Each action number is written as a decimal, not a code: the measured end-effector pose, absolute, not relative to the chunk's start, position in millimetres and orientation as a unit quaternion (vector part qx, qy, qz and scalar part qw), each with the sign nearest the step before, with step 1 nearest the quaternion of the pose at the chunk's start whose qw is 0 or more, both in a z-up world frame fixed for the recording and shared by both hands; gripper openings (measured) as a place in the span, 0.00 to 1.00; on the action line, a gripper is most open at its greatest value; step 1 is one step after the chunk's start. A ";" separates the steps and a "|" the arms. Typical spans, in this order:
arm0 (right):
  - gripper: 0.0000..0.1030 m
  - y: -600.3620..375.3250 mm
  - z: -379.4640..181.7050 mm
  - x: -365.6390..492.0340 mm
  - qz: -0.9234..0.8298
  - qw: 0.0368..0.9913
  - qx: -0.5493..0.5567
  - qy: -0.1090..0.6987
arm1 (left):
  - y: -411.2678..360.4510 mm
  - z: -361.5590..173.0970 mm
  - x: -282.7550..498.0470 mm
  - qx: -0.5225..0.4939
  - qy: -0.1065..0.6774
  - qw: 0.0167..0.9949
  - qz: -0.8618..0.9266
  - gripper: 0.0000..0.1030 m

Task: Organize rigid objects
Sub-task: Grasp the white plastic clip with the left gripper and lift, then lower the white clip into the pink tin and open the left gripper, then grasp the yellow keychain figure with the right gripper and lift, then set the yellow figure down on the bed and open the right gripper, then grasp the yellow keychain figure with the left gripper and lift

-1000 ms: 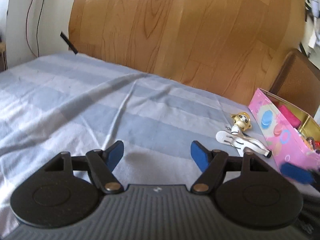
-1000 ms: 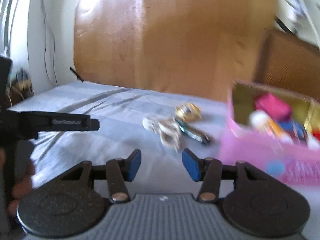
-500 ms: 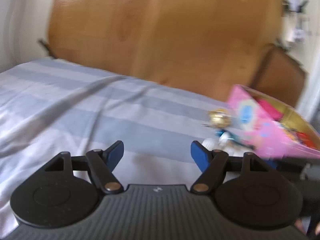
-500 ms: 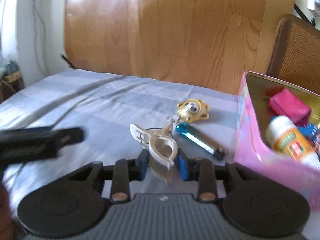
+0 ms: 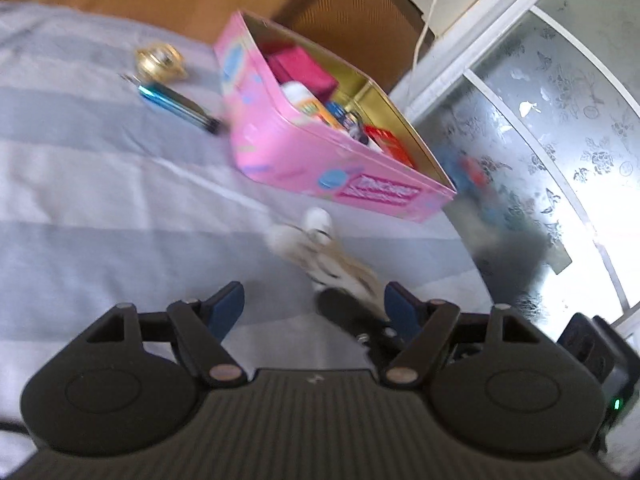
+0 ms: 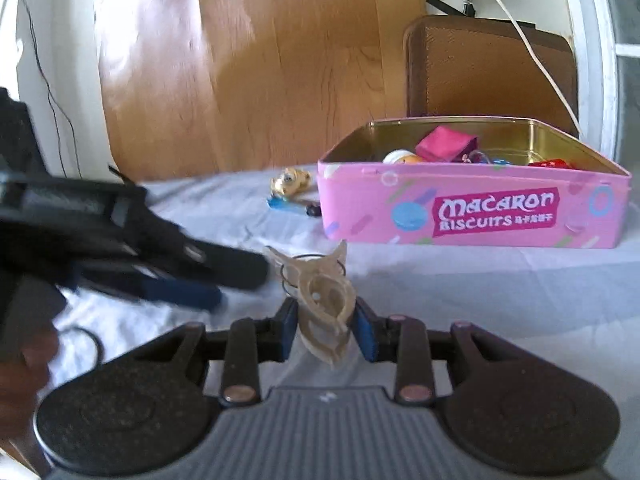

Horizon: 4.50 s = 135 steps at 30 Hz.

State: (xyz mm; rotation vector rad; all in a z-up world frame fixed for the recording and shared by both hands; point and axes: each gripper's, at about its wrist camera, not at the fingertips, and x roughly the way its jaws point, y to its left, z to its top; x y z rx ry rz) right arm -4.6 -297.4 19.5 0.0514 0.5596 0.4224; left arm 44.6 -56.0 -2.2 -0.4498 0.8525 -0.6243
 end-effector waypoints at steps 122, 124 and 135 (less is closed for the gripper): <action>0.33 -409.7 5.1 -16.0 0.172 0.944 -0.022 0.281 | -211.5 -6.1 54.1 -0.122 0.413 0.822 -0.373 0.36; 0.34 -419.5 4.3 -15.7 0.173 0.945 -0.003 0.278 | -216.3 -9.7 57.3 -0.123 0.420 0.819 -0.371 0.38; 0.40 -425.3 3.3 -15.1 0.174 0.952 0.023 0.252 | -223.0 11.6 65.2 -0.120 0.400 0.824 -0.383 0.37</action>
